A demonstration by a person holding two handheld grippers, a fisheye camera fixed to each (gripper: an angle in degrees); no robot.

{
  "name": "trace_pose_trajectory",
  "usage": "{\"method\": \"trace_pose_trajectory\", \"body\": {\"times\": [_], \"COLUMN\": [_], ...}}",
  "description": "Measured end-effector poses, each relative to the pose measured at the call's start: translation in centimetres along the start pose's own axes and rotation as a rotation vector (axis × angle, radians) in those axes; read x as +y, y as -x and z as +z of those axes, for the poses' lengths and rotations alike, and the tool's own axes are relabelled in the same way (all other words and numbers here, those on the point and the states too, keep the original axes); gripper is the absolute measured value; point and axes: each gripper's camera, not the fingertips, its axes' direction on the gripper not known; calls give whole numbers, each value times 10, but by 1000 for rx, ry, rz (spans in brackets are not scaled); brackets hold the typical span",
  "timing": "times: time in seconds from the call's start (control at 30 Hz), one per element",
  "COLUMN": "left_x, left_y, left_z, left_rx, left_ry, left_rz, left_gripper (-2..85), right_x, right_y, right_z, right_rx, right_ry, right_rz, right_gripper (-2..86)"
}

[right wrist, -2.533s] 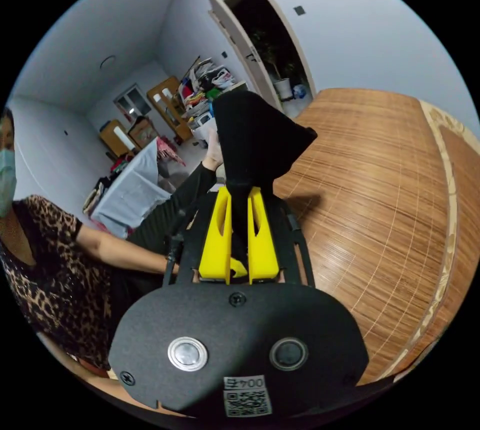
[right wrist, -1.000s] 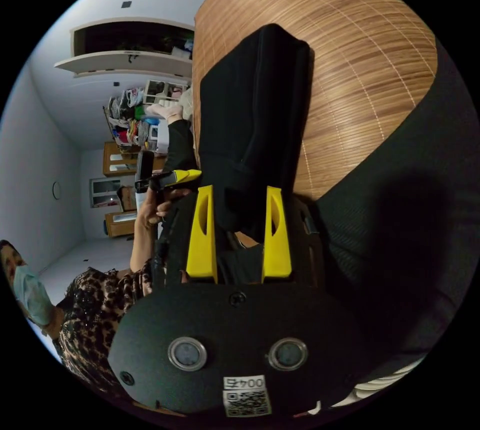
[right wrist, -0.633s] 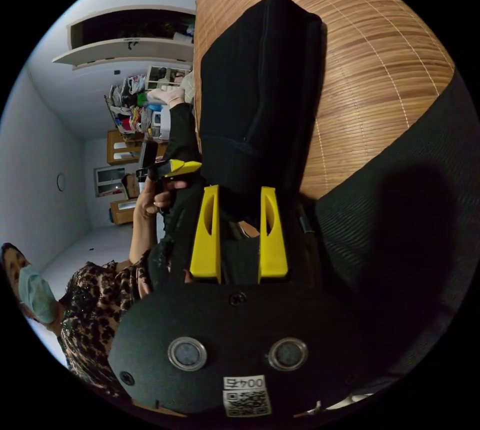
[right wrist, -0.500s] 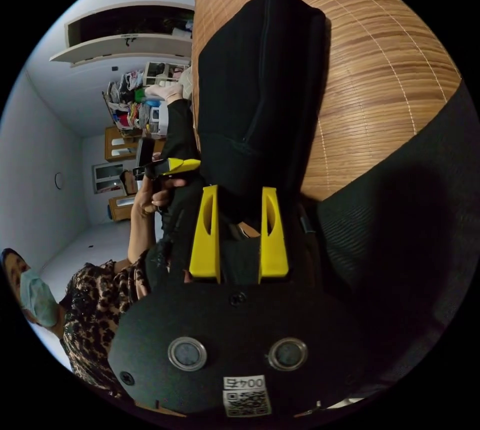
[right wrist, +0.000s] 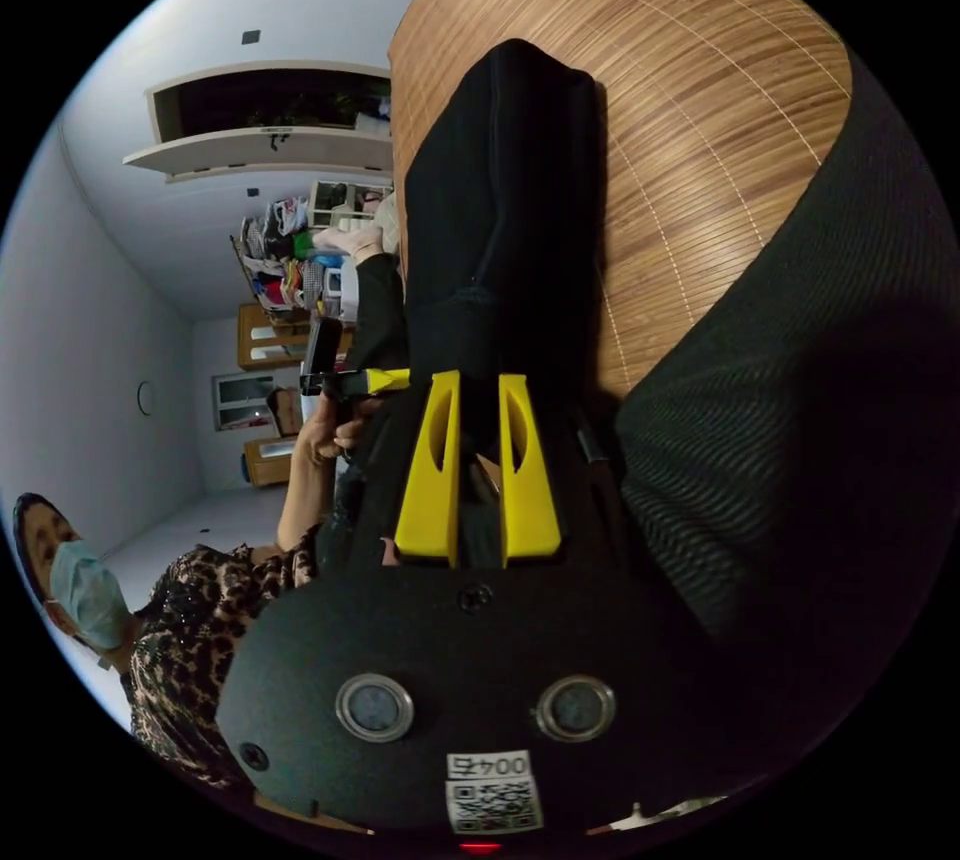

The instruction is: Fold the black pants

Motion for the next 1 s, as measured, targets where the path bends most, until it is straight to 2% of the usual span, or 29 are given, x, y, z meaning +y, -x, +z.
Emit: {"method": "trace_pose_trajectory", "body": {"times": [0.23, 0.4, 0.47, 0.67, 0.83, 1.0], "left_x": [-6, -4, -6, -3, 16, 48], "left_y": [4, 12, 13, -1, -14, -47], "left_z": [28, 39, 48, 73, 79, 97], "left_rx": [71, 126, 130, -9, -28, -100], "left_ry": [34, 20, 36, 60, 3, 11], "left_rz": [4, -5, -6, 40, 94, 189], "left_gripper": [147, 143, 139, 70, 45, 43], "right_x": [-3, -3, -5, -7, -6, 2], "right_y": [-7, -12, -13, -11, -3, 32], "right_z": [-7, -15, -15, -13, -12, -12], "right_rx": [-15, -137, -126, -77, -58, 102], "right_ry": [12, 5, 15, 23, 24, 72], "right_rz": [-13, -36, -37, -43, -61, -167], "right_gripper": [68, 66, 67, 67, 66, 65]}}
